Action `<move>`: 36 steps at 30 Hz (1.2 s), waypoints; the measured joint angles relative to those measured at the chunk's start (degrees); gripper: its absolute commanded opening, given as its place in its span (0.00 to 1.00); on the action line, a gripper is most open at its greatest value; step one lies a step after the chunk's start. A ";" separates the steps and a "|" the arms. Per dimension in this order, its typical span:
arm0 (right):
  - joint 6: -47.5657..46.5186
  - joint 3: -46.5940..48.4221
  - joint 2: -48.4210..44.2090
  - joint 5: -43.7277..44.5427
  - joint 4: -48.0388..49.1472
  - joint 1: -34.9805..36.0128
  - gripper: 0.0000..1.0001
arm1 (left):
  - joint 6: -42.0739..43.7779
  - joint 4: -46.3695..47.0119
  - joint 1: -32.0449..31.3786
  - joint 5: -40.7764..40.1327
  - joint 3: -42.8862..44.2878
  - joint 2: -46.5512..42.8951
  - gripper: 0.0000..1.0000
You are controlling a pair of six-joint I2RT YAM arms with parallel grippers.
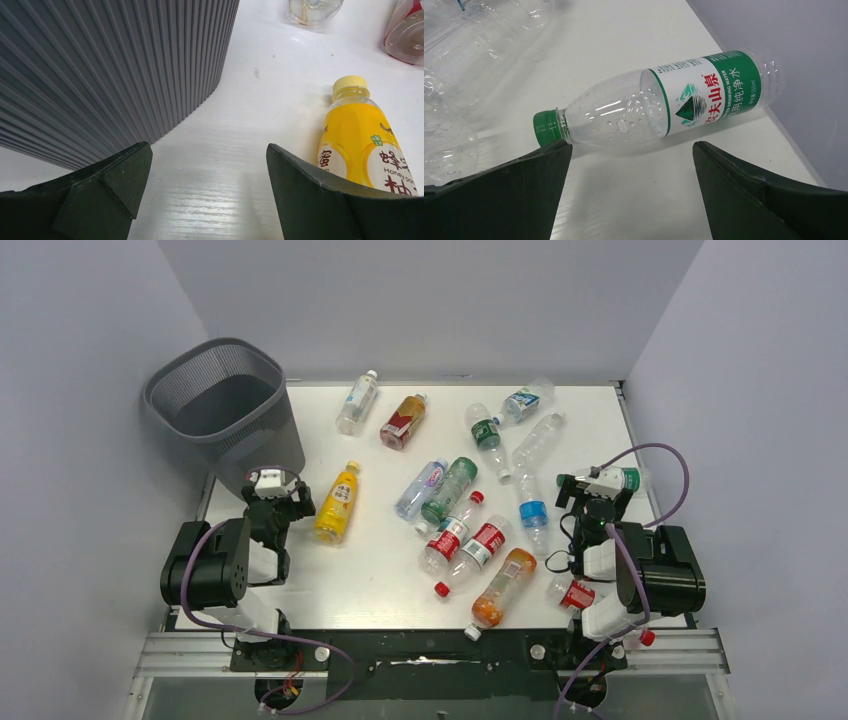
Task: Put the plastic bottles in the bin
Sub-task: Pick up the plastic bottle at the center of the board.
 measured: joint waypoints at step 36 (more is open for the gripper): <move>-0.35 0.68 -15.43 -2.03 -9.70 0.02 0.98 | 2.36 -13.79 -6.88 -4.61 -0.31 -21.09 0.86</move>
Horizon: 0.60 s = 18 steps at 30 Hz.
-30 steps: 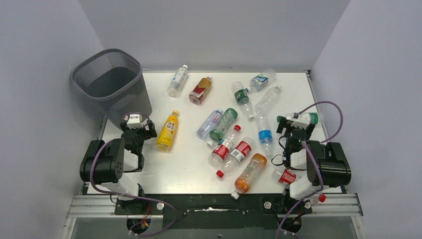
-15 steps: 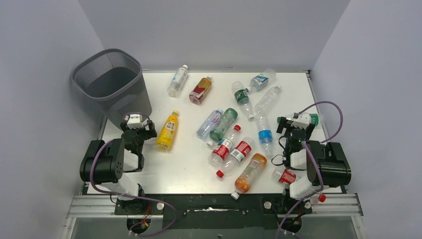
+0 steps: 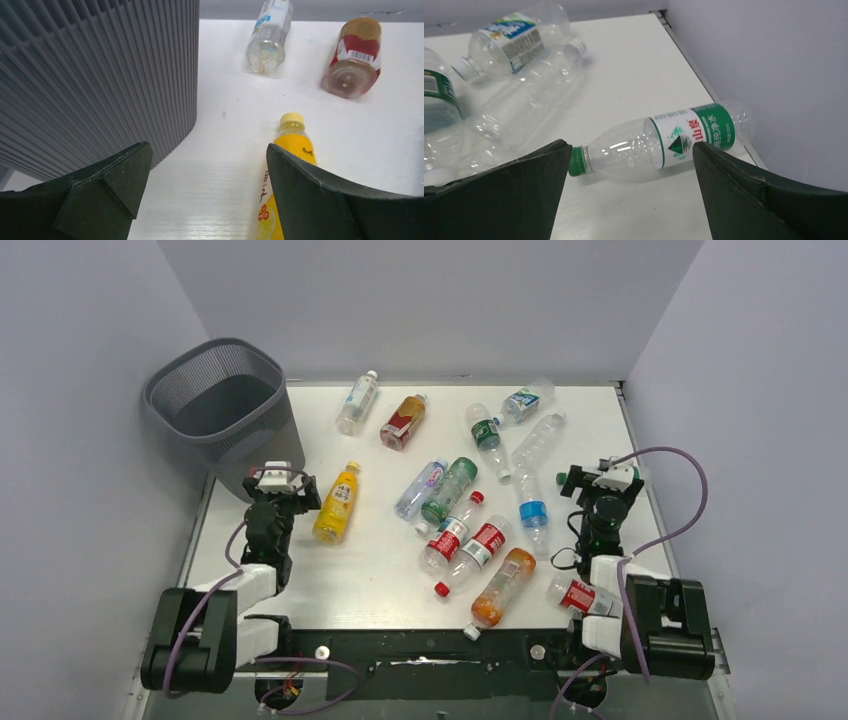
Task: Put the plastic bottles in the bin
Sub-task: Pick up the plastic bottle at the center of the board.
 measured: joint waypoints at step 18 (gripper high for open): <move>4.63 26.18 -23.61 -11.08 -36.37 0.81 0.98 | -10.99 -27.30 -2.95 6.05 18.71 -19.12 0.86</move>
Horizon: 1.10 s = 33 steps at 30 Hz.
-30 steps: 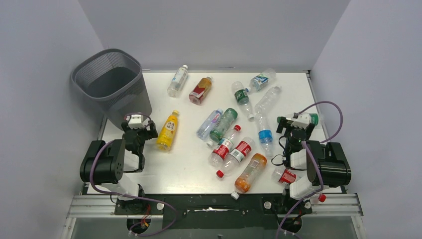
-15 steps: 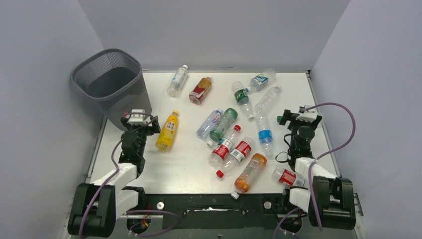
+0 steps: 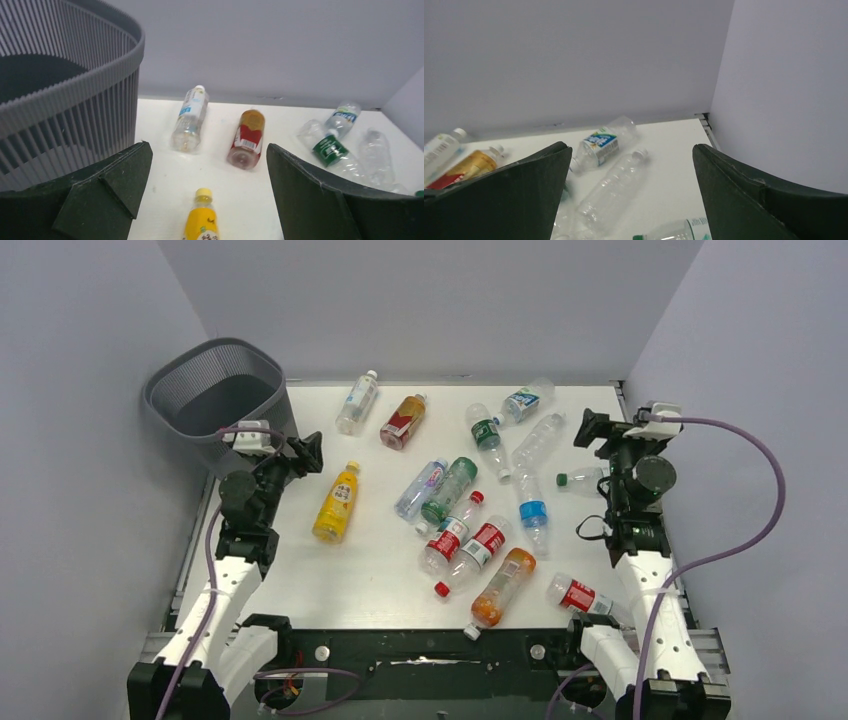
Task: Put the plastic bottles in the bin
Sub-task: Pick up the plastic bottle at the center of the board.
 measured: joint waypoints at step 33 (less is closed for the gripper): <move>13.62 31.58 2.49 -18.05 -41.53 -0.07 0.98 | -49.59 18.01 -0.81 41.09 22.36 20.72 0.86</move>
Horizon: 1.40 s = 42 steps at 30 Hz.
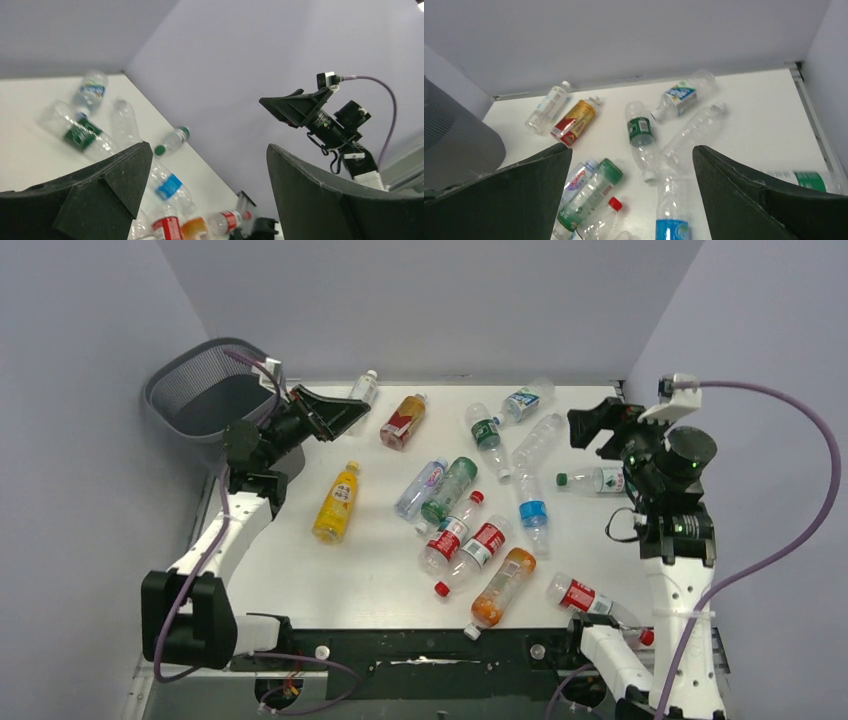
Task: Put the plastic bottles in the bin
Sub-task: Pick up the plastic bottle at the center of the board.
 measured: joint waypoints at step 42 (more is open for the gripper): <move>7.87 -23.30 2.51 -3.82 3.23 1.14 0.98 | 24.90 -57.29 -1.42 -22.47 -2.64 -4.22 0.86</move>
